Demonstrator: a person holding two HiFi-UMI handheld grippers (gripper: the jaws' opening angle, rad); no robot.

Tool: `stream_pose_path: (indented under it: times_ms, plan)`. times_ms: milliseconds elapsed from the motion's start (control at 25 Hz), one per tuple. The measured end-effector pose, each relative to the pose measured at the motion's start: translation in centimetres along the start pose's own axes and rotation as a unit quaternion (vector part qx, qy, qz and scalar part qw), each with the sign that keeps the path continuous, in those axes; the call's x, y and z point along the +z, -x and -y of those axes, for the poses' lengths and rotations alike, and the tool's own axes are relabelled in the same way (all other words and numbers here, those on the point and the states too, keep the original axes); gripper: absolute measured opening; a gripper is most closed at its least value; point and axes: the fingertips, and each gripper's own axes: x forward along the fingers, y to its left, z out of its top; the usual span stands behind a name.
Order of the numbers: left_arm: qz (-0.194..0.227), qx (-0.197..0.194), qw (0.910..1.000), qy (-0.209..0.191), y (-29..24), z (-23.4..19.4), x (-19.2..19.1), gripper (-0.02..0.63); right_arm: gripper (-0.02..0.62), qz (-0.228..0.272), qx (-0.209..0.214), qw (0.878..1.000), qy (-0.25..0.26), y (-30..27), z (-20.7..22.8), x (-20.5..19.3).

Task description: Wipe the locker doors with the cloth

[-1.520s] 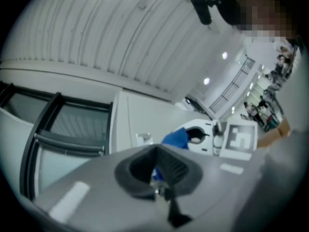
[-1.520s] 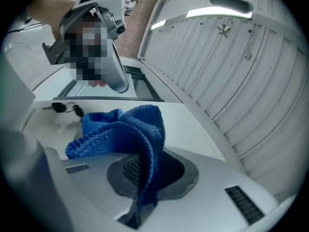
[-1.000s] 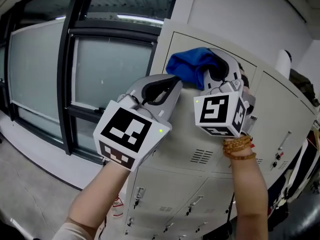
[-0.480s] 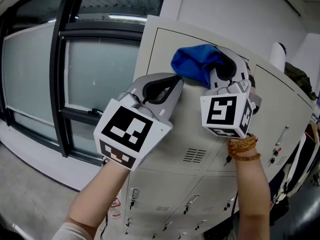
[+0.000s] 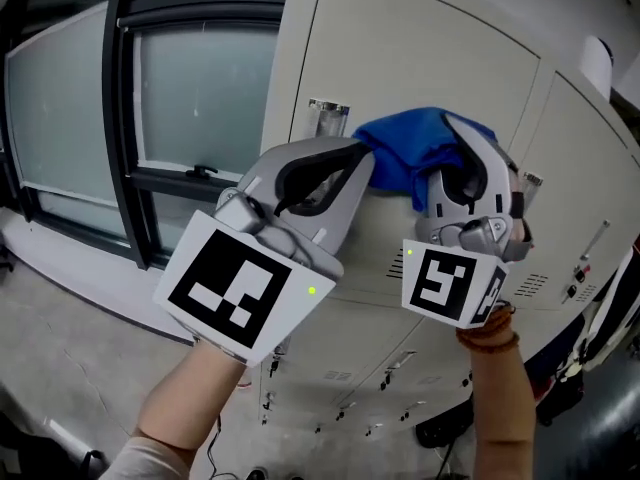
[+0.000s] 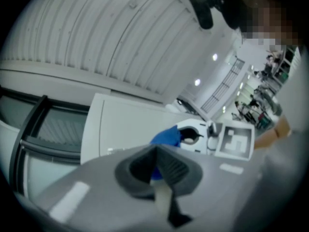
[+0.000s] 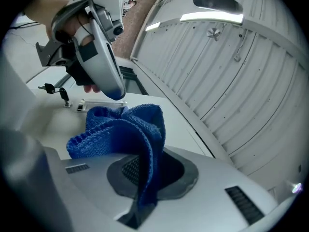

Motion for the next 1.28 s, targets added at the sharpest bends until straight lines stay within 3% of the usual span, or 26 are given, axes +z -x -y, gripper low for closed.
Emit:
stream_pose_path:
  times_ms: [400, 640, 920, 1280]
  plan:
    - [-0.03, 0.023, 0.9991, 0.018, 3.0, 1.6, -3.7, 0.002, 0.029, -0.002, 0.033, 0.999, -0.033, 4.3, -6.6, -0.7]
    - [-0.042, 0.019, 0.9982, 0.039, 5.1, 3.3, -5.8, 0.002, 0.029, -0.014, 0.053, 0.998, -0.029, 7.8, -11.5, -1.7]
    - [-0.083, 0.01, 0.9938, 0.074, 6.2, 6.1, -10.8, 0.002, 0.029, -0.015, 0.069, 0.997, -0.019, 11.9, -16.9, -3.1]
    - [-0.091, -0.007, 0.9907, 0.101, 5.0, 9.1, -13.5, 0.002, 0.029, -0.043, 0.082, 0.996, -0.015, 15.3, -17.9, -7.2]
